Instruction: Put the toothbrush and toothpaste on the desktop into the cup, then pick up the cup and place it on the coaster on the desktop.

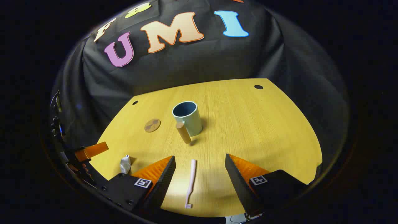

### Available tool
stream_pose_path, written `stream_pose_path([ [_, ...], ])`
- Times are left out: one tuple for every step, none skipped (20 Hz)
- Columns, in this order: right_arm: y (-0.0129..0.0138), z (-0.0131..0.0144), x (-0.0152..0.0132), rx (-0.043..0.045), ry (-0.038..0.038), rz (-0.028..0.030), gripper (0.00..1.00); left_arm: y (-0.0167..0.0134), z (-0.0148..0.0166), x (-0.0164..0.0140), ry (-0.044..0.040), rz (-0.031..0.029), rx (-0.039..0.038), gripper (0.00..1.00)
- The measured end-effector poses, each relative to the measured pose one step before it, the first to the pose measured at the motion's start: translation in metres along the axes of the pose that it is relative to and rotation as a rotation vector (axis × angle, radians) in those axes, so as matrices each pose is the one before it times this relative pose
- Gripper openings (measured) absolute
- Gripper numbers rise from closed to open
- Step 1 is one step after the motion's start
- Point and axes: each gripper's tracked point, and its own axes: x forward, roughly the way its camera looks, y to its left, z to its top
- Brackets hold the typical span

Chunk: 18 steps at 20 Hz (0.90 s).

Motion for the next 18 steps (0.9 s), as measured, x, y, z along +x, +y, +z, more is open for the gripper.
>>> stream_pose_path([
  [0.00105,-0.0011,0.00037,-0.00157,0.00615,0.00365,0.94,0.00027,-0.00174,-0.00076,0.00427,-0.0002,-0.00292,0.96],
  [0.00173,-0.00097,0.00103,-0.0005,0.00804,0.00503,0.99,0.00059,-0.00126,-0.00049,0.00449,0.00361,0.00004,0.95],
  [0.00133,-0.00348,0.00102,-0.0012,0.00944,0.00395,0.94,0.00117,-0.00132,0.00094,0.00423,0.0038,0.00116,0.95],
  [0.00111,-0.00204,0.00092,-0.00322,0.00991,0.00305,0.99,0.00075,-0.00085,-0.00046,0.00409,0.00366,0.00186,0.95],
  [0.00071,-0.00232,0.00032,-0.00614,0.0085,-0.0001,0.99,0.00144,-0.00343,-0.00067,0.00488,0.00335,0.00141,0.95],
  [0.00053,-0.00132,0.00101,-0.00689,0.00826,-0.00041,0.94,0.00105,-0.00102,-0.00075,0.004,0.00146,-0.00081,0.95],
  [0.00161,-0.00253,0.00052,-0.00621,0.00802,0.0027,0.99,0.00086,-0.00171,-0.00187,0.00399,0.00003,-0.00248,0.95],
  [0.00161,-0.00006,0.00042,-0.00588,0.00613,0.00076,0.94,0.0007,-0.00137,-0.0008,0.00485,-0.00117,-0.00229,0.95],
  [0.00091,-0.00133,0.00016,-0.00501,0.0053,0.00292,0.94,0.00032,-0.00271,0.00034,0.00388,0.00011,-0.00176,0.95],
  [0.00106,-0.00055,0.00043,-0.00413,0.00535,-0.00001,0.99,-0.00015,-0.00075,-0.00003,0.00338,-0.00031,-0.00108,0.95],
  [0.00084,-0.00143,0.00185,-0.00516,0.00109,-0.00164,0.94,0.00042,-0.00064,0.00041,0.00204,-0.00035,-0.0002,0.95],
  [0.00089,-0.00178,0.0007,-0.00491,0.00381,-0.00157,0.99,0.00029,-0.0009,-0.00006,0.00188,-0.00153,0.00138,0.95],
  [0.00018,-0.00112,0.00112,-0.00349,0.00829,-0.00377,0.99,-0.00001,-0.00187,0.00019,0.00248,-0.00059,0.00303,0.95],
  [0.00049,-0.00343,0.00228,-0.0027,0.01301,-0.0025,0.94,0.00025,-0.00164,0.00009,0.00403,0.00092,0.00369,0.95],
  [0.00158,-0.00306,0.00252,-0.0036,0.01888,0.00015,0.99,0.00062,-0.00206,-0.00025,0.00373,0.00146,0.00345,0.95],
  [0.00066,-0.00261,0.00223,-0.00652,0.0201,-0.0026,0.94,0.00005,-0.00237,0.00014,0.00619,0.00212,0.00384,0.95],
  [0.00047,-0.00424,0.00517,-0.00936,0.02301,-0.0019,0.94,0.00119,-0.00296,-0.00053,0.00324,0.00441,0.0037,0.95],
  [-0.00015,-0.00261,0.00372,-0.00997,0.02373,-0.00497,0.99,0.00119,-0.00162,-0.00055,0.00422,0.00418,0.00338,0.95],
])
